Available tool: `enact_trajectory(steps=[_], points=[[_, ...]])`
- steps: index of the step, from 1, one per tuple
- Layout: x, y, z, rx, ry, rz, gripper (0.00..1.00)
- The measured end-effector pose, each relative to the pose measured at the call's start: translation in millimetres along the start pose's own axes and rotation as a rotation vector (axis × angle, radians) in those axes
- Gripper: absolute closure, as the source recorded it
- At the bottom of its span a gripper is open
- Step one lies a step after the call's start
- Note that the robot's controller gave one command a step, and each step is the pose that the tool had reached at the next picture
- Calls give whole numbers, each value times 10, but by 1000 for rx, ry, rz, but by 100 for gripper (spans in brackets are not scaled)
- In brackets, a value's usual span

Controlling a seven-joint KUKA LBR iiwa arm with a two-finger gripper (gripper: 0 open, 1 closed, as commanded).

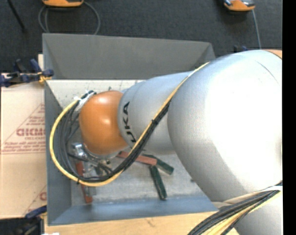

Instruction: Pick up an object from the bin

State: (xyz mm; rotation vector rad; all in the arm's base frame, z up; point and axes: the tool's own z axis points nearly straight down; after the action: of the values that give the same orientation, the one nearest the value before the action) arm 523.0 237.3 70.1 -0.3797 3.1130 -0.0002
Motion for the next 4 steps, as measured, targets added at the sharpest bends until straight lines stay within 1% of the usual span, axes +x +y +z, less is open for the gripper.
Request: enact_trajectory(steps=[1,2,4], points=[[311,-10,-10,-1,2,-492,0],[301,-4,-18,-5,0,-487,0],[283,9,-25,-6,-1,-473,0]])
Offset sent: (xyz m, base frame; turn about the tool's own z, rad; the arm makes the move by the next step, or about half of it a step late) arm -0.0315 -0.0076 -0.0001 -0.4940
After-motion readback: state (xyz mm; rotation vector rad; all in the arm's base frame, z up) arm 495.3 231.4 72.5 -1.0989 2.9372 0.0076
